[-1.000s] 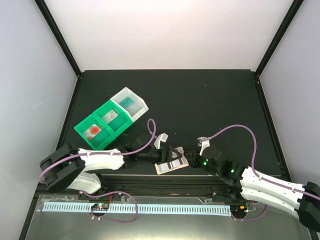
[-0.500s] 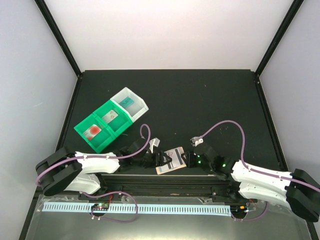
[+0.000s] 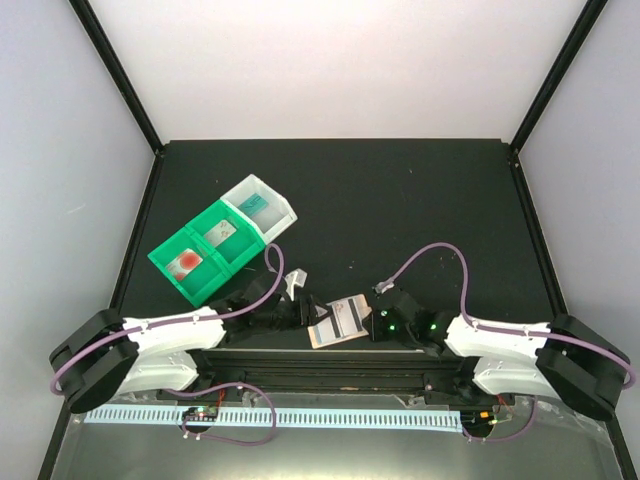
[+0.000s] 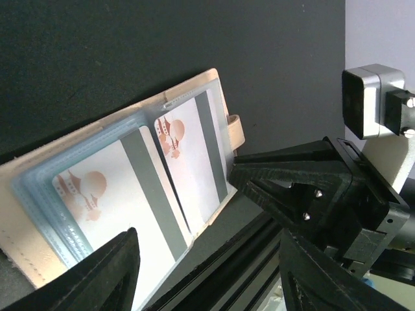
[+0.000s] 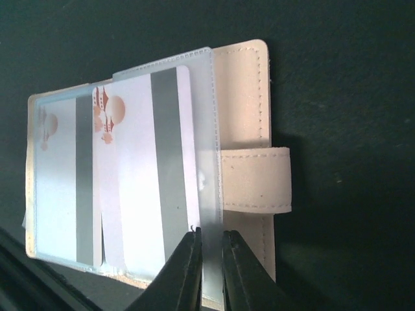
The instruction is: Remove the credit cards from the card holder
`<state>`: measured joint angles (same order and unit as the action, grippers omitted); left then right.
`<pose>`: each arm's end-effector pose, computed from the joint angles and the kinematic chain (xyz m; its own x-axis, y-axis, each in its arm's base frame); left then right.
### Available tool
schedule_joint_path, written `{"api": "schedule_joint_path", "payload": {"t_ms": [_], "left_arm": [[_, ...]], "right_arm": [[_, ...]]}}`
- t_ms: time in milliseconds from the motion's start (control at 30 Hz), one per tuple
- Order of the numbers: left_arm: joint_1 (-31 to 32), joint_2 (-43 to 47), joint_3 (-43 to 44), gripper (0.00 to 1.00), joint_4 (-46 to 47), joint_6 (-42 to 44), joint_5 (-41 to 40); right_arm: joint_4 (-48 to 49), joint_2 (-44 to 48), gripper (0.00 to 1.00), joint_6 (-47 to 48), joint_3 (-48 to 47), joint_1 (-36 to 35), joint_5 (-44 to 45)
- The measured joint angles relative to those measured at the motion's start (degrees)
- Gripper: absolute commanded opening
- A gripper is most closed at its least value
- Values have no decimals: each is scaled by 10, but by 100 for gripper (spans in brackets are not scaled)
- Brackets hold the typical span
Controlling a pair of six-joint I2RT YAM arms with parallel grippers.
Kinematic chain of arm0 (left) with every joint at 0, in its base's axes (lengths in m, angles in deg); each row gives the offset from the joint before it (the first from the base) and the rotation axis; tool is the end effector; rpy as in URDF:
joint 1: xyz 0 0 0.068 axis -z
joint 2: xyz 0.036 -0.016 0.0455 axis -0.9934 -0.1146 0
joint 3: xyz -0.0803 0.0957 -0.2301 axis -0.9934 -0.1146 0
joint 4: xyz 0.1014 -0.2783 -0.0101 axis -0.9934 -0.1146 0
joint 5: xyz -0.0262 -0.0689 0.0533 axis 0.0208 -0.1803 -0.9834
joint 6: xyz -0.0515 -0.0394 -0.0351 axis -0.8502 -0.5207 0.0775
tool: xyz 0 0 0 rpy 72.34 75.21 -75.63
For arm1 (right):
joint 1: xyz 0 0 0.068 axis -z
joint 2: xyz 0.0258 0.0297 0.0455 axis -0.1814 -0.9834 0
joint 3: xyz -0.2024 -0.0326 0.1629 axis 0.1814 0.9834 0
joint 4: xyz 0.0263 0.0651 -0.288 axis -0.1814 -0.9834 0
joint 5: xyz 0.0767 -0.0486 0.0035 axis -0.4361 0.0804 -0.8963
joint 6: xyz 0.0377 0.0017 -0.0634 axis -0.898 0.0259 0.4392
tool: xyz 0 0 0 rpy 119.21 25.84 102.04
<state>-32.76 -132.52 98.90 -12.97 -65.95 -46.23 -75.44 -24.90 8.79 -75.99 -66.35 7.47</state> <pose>0.1511 -0.2151 0.0998 -0.9653 -0.1345 -0.2237 0.1023 0.5934 -0.7983 0.1298 0.1926 0.0677 -0.9087 -0.0104 -0.4173 -0.2288 0.8486 0.4770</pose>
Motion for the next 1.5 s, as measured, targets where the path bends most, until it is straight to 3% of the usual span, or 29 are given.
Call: {"api": "schedule_joint_path", "payload": {"t_ms": [467, 633, 900, 1100, 1500], "left_arm": [[0, -8, 0, 56, -16, -2, -3], [0, -45, -17, 55, 6, -2, -5], [0, -77, -14, 55, 52, -2, 1], [0, -77, -8, 54, 41, -2, -1], [0, -93, -6, 54, 59, -14, 2]], "right_arm": [[87, -48, 4, -83, 8, -13, -69], [109, -62, 8, -97, 9, -14, -77], [47, -4, 13, -83, 0, -15, -63], [26, 27, 2, -58, -27, -15, -58], [28, -64, 1, -47, -56, -15, -57]]}}
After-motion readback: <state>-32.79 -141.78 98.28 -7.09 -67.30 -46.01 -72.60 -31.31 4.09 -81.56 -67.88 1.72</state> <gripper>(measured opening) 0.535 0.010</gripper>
